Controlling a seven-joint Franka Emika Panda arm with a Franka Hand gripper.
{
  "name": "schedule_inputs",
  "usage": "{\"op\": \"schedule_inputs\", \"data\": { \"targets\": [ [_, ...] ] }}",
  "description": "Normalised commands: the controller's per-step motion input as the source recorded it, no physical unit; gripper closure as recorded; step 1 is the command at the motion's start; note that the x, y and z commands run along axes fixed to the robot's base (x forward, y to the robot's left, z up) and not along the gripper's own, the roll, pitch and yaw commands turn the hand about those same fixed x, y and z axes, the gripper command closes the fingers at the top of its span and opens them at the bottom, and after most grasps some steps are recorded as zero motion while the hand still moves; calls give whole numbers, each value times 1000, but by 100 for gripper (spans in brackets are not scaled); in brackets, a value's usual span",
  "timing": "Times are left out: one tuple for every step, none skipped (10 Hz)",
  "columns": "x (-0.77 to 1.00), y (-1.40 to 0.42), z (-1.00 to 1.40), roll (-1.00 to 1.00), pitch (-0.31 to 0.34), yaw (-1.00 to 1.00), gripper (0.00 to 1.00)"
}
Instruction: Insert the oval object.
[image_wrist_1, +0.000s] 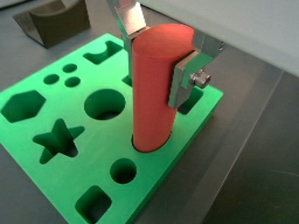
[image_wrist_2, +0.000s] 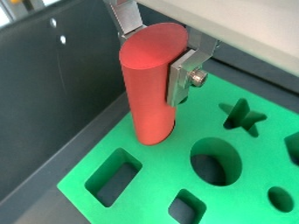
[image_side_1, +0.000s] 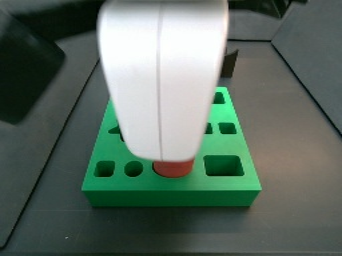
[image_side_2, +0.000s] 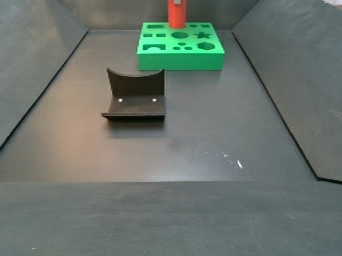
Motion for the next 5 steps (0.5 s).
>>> {"op": "schedule_inputs", "data": {
  "targets": [
    [354, 0, -377, -29, 0, -71, 100],
    [306, 0, -323, -23, 0, -54, 100],
    [263, 0, -314, -7, 0, -34, 100],
    [137, 0, -143, -24, 0, -63, 100],
    [0, 0, 0, 0, 0, 0, 100]
  ]
}}
